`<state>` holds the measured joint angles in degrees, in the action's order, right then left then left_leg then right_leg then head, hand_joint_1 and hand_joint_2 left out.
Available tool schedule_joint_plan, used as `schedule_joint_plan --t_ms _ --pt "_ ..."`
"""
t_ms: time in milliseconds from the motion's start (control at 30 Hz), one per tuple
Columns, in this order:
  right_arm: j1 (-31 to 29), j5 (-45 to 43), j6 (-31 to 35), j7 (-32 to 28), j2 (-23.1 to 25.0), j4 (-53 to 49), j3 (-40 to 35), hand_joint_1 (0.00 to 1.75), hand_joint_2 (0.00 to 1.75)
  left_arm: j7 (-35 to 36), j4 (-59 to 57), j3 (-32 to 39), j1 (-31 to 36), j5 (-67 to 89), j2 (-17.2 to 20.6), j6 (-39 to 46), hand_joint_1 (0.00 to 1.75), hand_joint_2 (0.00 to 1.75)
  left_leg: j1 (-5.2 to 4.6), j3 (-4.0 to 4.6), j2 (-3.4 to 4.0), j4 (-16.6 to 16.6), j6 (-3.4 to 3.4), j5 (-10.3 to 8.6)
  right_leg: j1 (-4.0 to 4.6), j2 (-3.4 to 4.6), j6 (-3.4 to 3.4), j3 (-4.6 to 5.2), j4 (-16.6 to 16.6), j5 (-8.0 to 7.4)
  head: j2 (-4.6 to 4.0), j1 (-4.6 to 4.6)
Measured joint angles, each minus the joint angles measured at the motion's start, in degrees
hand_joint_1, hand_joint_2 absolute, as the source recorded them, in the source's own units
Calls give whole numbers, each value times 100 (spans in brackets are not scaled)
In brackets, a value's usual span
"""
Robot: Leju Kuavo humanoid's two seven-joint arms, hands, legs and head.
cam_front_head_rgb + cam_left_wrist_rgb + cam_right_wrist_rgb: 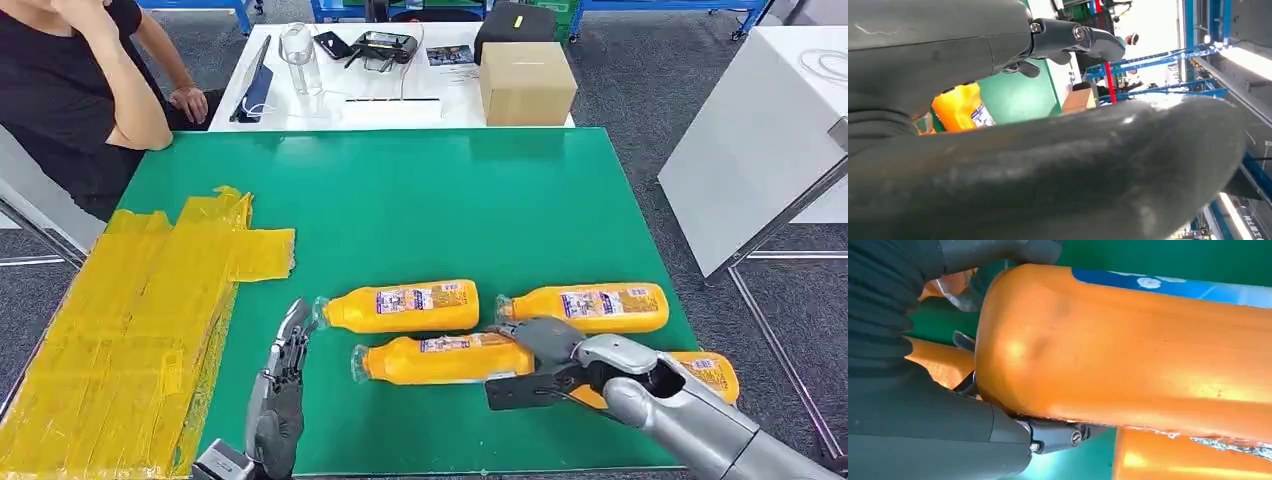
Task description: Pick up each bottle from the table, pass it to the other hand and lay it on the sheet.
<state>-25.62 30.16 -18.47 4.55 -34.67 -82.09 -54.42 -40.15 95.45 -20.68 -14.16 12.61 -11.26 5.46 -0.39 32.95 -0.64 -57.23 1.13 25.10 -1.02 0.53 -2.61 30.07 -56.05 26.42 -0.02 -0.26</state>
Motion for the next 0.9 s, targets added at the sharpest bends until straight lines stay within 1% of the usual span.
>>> schedule_joint_plan --t_ms 233,433,500,533,600,633,667,700,767,900 --pt "9 0 61 0 7 57 -52 175 175 0 -28 -13 14 0 9 7 0 0 0 0 0 0 0 0 0 0 0 1 0 0 0 0" --pt "394 330 803 -64 221 101 99 175 175 0 -28 -15 11 -11 17 55 0 0 1 1 -1 1 0 1 2 -1 0 0 0 0 0 0" --pt "684 761 1306 -208 490 107 267 175 175 0 -26 -6 -22 -11 9 81 0 0 6 1 -4 2 -1 1 7 -2 0 -2 0 1 0 2" --pt "873 1042 1735 -348 632 105 403 175 175 0 -20 2 -60 -11 -9 107 0 0 7 5 -4 2 -1 1 9 -3 1 -2 -1 1 0 4" --pt "1440 1513 2667 -768 1171 -84 786 175 175 0 56 102 -194 -75 -100 72 0 0 13 10 -3 2 -3 3 18 -2 4 6 -2 3 0 4" --pt "1751 1548 3121 -1024 1522 -383 1000 175 175 -2 122 172 -271 -144 -161 18 0 0 12 18 -2 2 -4 3 21 -2 4 16 -2 3 0 5" --pt "2015 1543 3361 -1173 1752 -671 1108 175 175 -7 179 236 -331 -201 -199 -11 0 0 12 27 -2 2 -4 3 21 -2 4 26 -2 4 0 -2" --pt "2188 1528 3460 -1209 1955 -934 1181 175 175 -39 250 284 -373 -238 -227 -31 0 0 13 29 -7 3 -4 3 21 -5 6 30 -2 5 0 -9" --pt "2483 1401 3484 -1261 2157 -1400 1369 175 175 -39 389 413 -410 -323 -286 -92 0 0 21 29 -37 7 -5 3 22 -34 15 24 -1 16 0 2" --pt "2774 1191 3436 -1451 2378 -1973 1709 175 175 -7 468 575 -547 -407 -341 -242 0 0 12 32 -22 7 -6 4 16 -29 18 28 0 14 0 4"
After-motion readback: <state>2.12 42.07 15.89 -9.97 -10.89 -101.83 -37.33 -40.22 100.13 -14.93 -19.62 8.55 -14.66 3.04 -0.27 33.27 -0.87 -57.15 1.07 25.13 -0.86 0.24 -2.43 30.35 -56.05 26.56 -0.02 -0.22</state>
